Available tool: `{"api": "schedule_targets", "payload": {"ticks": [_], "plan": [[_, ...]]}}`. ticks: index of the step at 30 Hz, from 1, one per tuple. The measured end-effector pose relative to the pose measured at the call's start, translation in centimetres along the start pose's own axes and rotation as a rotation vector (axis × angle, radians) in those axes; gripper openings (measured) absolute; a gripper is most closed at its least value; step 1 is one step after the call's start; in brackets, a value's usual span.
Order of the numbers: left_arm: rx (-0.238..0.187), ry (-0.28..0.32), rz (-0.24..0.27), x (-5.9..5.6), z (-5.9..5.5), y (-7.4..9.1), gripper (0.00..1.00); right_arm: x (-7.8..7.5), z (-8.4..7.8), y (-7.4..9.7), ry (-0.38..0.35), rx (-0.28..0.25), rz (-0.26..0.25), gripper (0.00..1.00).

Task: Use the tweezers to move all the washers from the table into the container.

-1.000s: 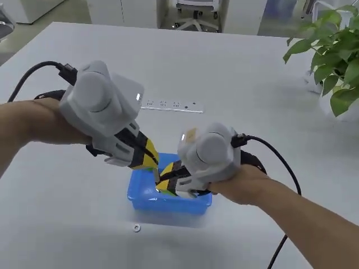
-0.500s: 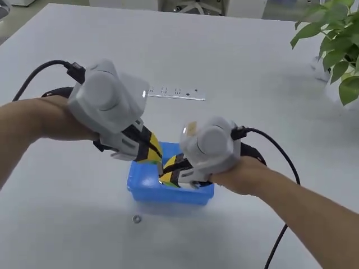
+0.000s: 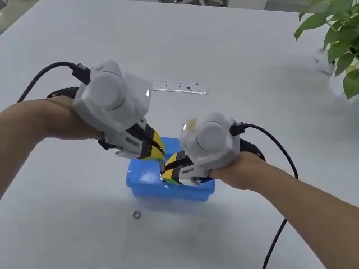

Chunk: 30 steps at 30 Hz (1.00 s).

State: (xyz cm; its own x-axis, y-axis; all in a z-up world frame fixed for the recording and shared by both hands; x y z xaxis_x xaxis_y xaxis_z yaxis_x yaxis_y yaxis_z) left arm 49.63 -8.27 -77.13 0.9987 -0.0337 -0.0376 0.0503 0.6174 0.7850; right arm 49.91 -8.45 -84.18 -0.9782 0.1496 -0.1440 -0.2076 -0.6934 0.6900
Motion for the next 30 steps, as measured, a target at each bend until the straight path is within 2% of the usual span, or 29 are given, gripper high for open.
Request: {"api": "schedule_targets", "payload": {"ticks": [8,16,30], "plan": [[0.004,-0.009,-0.003,-0.3,0.3,0.1,0.06,0.1,0.3,0.2,0.018,-0.003,-0.010,0.12],[0.001,-0.026,0.012,-0.6,1.1,1.1,0.06,0.0,1.3,1.0,0.021,-0.026,-0.027,0.11],[0.006,-0.047,0.020,-2.6,2.2,3.8,0.05,1.2,3.9,2.7,0.045,-0.071,-0.045,0.11]]}}
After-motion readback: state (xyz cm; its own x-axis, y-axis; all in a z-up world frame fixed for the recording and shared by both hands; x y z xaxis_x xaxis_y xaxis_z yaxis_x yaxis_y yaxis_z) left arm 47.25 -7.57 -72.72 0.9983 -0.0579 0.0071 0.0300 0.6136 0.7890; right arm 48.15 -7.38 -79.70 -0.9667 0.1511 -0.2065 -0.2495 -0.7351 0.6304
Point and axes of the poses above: the centre of the closed fingertips' face, and the gripper's own axes: y roughly backward along the fingers, x roughly to its left, z roughly out of its top, the point moved 2 cm from there along y, roughly backward along the fingers, and after that the axes turned 10 degrees about -z, right-handed, at the moved point
